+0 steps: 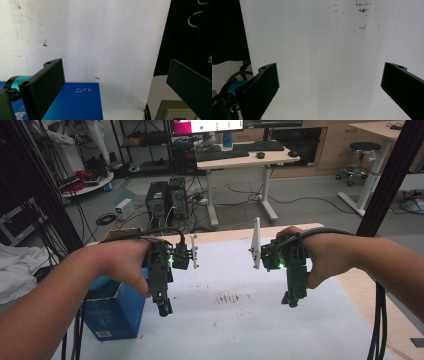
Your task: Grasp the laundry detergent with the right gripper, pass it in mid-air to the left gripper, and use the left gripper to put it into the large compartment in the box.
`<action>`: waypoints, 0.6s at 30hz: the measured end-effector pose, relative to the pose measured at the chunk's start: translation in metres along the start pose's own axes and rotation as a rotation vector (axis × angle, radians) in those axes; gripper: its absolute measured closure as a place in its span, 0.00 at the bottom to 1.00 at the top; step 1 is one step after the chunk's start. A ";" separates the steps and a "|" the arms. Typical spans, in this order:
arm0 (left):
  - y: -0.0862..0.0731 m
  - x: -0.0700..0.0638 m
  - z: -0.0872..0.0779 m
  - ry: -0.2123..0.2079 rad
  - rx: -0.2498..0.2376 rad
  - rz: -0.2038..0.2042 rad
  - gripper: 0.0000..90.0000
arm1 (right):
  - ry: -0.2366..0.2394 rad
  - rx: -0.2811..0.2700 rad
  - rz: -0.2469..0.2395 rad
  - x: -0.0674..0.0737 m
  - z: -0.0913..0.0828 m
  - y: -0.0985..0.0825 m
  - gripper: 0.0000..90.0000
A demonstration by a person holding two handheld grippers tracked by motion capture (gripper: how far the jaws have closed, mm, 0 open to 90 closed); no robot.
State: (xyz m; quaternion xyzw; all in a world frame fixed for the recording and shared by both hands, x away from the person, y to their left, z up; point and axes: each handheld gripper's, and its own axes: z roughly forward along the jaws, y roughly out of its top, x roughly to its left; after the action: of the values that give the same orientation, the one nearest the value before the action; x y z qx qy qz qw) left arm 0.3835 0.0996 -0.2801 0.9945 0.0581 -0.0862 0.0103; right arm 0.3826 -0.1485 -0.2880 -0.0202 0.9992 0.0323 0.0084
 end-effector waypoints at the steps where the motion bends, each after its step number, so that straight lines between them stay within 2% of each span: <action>1: 0.000 0.000 0.000 0.000 0.001 0.002 0.02 | 0.001 0.001 0.003 0.000 0.000 0.000 0.01; 18: 0.002 0.003 0.000 0.014 -0.007 -0.004 0.02 | 0.007 0.005 -0.005 0.001 0.006 -0.001 0.01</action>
State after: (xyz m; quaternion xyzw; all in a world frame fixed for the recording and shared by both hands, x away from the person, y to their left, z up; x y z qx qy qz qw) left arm 0.3863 0.0979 -0.2807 0.9949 0.0605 -0.0792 0.0135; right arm 0.3822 -0.1488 -0.2936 -0.0229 0.9993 0.0298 0.0050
